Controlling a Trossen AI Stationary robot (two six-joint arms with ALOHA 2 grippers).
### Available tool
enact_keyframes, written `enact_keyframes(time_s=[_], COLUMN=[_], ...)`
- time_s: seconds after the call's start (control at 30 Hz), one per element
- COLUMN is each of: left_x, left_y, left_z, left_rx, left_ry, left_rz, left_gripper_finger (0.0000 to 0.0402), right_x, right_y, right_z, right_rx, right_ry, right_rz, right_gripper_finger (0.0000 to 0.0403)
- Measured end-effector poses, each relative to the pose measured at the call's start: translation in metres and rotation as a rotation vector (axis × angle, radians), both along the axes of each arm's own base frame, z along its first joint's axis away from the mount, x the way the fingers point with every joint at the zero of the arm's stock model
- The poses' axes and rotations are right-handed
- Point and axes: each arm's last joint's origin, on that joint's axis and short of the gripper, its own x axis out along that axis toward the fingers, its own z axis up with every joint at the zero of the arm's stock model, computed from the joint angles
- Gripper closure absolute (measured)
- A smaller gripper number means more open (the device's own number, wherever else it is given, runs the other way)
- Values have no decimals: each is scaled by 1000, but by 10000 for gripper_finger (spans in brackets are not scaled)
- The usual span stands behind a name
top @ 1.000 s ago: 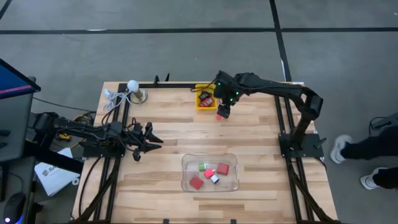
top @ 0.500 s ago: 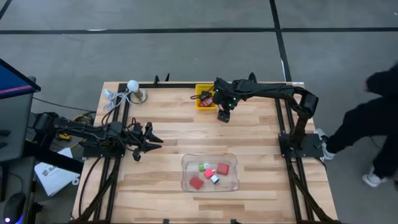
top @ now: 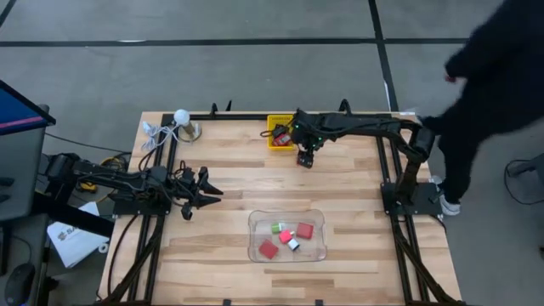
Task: Pick & Place Office items
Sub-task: Put the pink charger adapter into the transparent bin
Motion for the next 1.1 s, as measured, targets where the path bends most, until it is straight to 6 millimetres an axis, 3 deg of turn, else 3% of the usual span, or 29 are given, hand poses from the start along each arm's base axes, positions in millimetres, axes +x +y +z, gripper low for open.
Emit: enact_keyframes(time_s=[0.5, 0.8, 1.1], left_x=[0, 0, 0], left_y=[0, 0, 0], left_z=[0, 0, 0], left_rx=[-1, -1, 0], left_ry=[0, 1, 2], left_rz=[0, -1, -1], left_gripper_finger=[288, 288, 288], right_x=[5, 11, 11], right_y=[5, -1, -8], right_z=[1, -47, -57], right_rx=[55, 53, 68], right_ry=[-51, 108, 114], right_rz=[11, 21, 36], right_gripper_finger=[162, 162, 163])
